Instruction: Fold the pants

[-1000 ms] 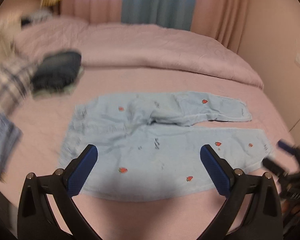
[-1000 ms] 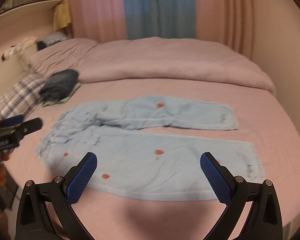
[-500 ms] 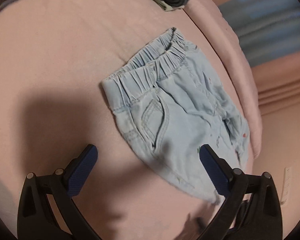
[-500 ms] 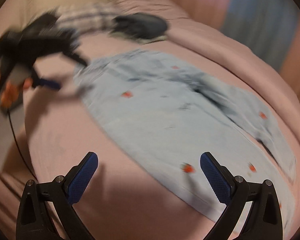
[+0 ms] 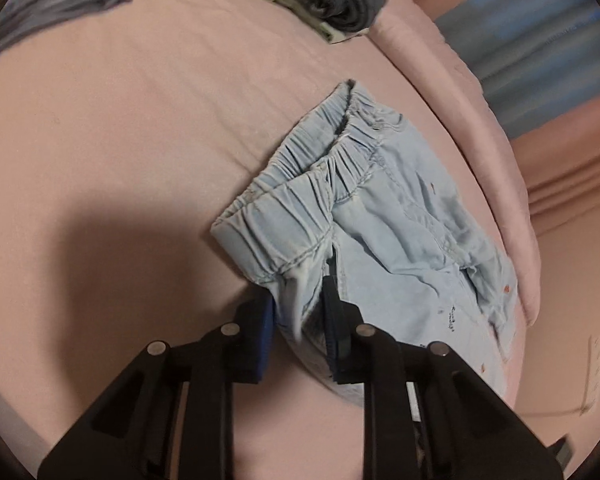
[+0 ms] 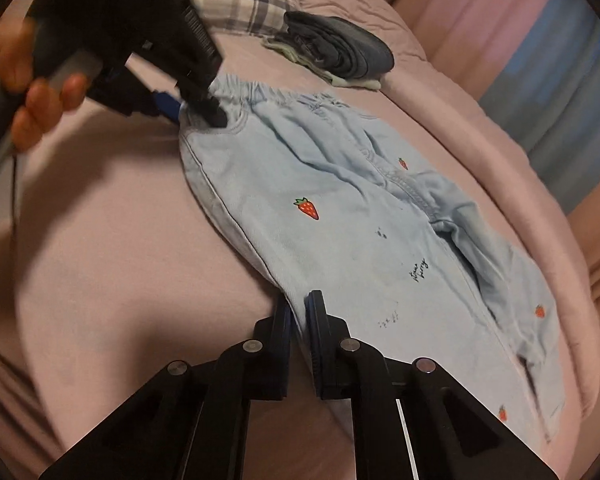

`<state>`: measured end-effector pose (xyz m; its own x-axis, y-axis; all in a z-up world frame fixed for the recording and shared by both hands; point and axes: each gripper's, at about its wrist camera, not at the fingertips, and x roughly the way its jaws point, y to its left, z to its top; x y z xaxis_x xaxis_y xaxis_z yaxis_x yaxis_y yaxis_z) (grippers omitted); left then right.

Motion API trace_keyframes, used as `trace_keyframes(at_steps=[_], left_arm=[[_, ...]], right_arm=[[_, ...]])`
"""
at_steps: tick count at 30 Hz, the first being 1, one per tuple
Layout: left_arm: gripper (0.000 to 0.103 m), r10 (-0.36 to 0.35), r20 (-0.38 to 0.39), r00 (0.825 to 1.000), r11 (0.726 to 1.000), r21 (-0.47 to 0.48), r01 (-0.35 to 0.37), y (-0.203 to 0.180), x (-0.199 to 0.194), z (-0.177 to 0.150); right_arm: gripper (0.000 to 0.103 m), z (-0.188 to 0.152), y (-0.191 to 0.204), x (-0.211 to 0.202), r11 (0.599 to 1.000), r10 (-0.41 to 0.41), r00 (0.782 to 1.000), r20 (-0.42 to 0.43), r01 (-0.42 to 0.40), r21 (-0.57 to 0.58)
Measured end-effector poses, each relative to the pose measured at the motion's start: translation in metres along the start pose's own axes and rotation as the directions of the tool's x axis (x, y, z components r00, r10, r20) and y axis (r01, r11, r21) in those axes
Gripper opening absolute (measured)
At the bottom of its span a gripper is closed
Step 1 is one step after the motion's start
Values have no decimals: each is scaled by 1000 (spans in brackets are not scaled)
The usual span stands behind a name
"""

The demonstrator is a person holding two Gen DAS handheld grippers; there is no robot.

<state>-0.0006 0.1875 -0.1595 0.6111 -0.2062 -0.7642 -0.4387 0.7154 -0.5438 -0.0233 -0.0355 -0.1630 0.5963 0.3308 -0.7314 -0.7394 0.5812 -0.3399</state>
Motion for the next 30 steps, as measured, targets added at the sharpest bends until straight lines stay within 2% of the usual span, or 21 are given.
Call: trace_keyframes(at_steps=[2, 4, 5, 6, 7, 8, 9, 11, 13, 15, 16, 18, 19, 20, 21, 22, 23, 24, 26, 27, 30], left_arm=[[25, 35, -5, 999, 999, 34, -34, 2, 2, -3], [26, 64, -31, 998, 997, 53, -62, 1, 9, -3], [32, 74, -34, 997, 995, 64, -72, -1, 7, -1], [37, 126, -37, 991, 986, 110, -121, -7, 3, 1], [49, 168, -19, 986, 976, 142, -164, -11, -1, 1], [58, 197, 7, 980, 966, 168, -196, -15, -6, 0], [58, 217, 47, 975, 953, 205, -222, -22, -14, 0], [59, 220, 109, 969, 932, 270, -242, -37, -24, -1], [60, 176, 148, 973, 909, 355, -218, -59, -22, -5], [61, 99, 117, 988, 884, 446, -141, -80, -4, -13], [61, 90, 108, 990, 872, 471, -130, -88, 6, -18], [61, 118, 86, 989, 822, 550, -146, -96, 33, -31], [60, 187, 55, 981, 784, 593, -182, -95, 52, -39], [60, 240, 12, 971, 764, 615, -196, -94, 68, -44], [61, 240, 45, 970, 727, 653, -211, -92, 70, -51], [62, 233, 61, 970, 701, 681, -212, -93, 67, -54], [62, 247, 31, 969, 677, 710, -195, -94, 66, -55], [62, 243, 11, 970, 676, 715, -178, -93, 64, -53], [62, 216, -44, 975, 713, 690, -127, -91, 60, -39], [63, 207, -46, 977, 725, 677, -122, -91, 58, -30], [64, 194, 28, 981, 744, 648, -166, -106, 61, 3]], right_arm=[[10, -4, 5, -1, 998, 55, 998, -10, -55, 27], [10, -7, 5, 9, 996, 75, 996, -37, -73, 44], [12, -6, 1, 10, 993, 93, 995, -30, -91, 72], [19, -6, -5, 7, 985, 138, 990, -24, -134, 107], [21, -8, -16, -2, 968, 197, 980, -2, -194, 158], [29, -10, -28, -12, 954, 219, 975, 25, -220, 202], [36, -12, -36, -19, 947, 217, 975, 44, -222, 232], [44, -25, -72, -38, 930, 160, 984, 82, -178, 323], [45, -39, -97, -43, 917, 81, 995, 58, -97, 387], [45, -60, -129, -37, 893, -31, 999, -34, 43, 448], [45, -74, -140, -34, 875, -54, 995, -86, 88, 476], [45, -109, -154, -21, 841, -29, 979, -201, 133, 525], [45, -121, -155, -14, 836, -2, 968, -251, 140, 531], [45, -134, -152, -14, 833, 33, 969, -246, 109, 542], [46, -140, -150, -22, 835, 40, 978, -206, 81, 544], [46, -145, -149, -27, 838, 81, 973, -215, 50, 543], [46, -148, -151, -30, 833, 106, 971, -214, 31, 553], [46, -150, -155, -32, 819, 141, 968, -206, 3, 573], [46, -150, -173, -35, 780, 192, 967, -169, -46, 624], [46, -147, -186, -36, 765, 188, 973, -132, -60, 642], [46, -130, -228, -30, 719, 131, 990, -47, -62, 693]])
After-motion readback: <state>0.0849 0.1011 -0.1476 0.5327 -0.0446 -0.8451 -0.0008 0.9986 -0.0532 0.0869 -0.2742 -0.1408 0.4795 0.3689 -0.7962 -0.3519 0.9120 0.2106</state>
